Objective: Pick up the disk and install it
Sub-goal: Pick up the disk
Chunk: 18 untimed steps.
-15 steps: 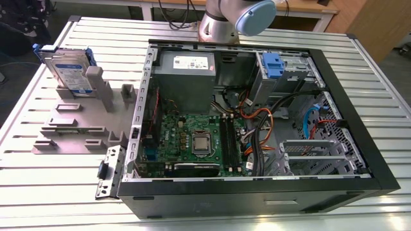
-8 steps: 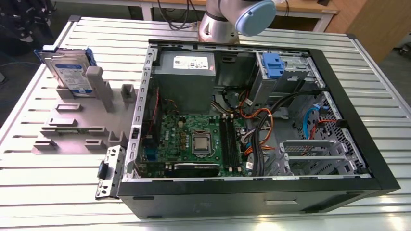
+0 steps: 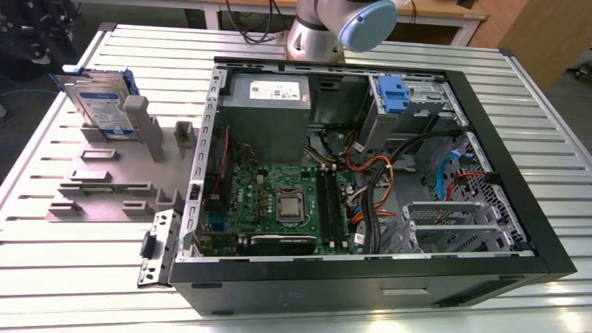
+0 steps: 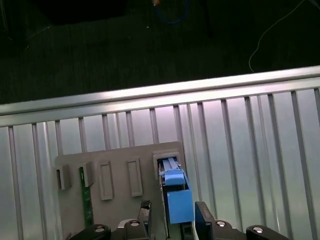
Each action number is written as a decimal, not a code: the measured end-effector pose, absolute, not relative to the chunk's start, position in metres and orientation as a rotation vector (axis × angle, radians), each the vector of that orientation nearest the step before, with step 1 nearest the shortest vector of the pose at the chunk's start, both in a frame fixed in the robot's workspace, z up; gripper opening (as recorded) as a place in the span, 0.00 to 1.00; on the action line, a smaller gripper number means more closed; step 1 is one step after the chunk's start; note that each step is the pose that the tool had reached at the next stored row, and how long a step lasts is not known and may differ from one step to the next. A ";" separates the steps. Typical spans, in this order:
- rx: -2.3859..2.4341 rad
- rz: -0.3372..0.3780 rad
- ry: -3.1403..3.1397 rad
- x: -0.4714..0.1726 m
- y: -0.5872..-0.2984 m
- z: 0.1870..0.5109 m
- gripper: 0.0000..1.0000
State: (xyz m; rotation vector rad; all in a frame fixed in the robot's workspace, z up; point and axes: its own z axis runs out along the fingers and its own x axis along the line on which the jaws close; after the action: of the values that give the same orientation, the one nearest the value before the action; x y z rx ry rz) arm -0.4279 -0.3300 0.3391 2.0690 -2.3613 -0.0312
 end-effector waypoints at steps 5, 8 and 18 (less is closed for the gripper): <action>2.091 -0.031 -2.342 -0.428 -0.328 0.339 0.48; 2.120 -0.031 -2.315 -0.428 -0.328 0.338 0.55; 2.227 -0.031 -2.211 -0.428 -0.328 0.336 0.55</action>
State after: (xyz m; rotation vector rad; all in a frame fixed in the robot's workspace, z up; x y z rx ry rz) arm -0.4280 -0.3279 0.3356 2.2270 -2.2110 -0.0310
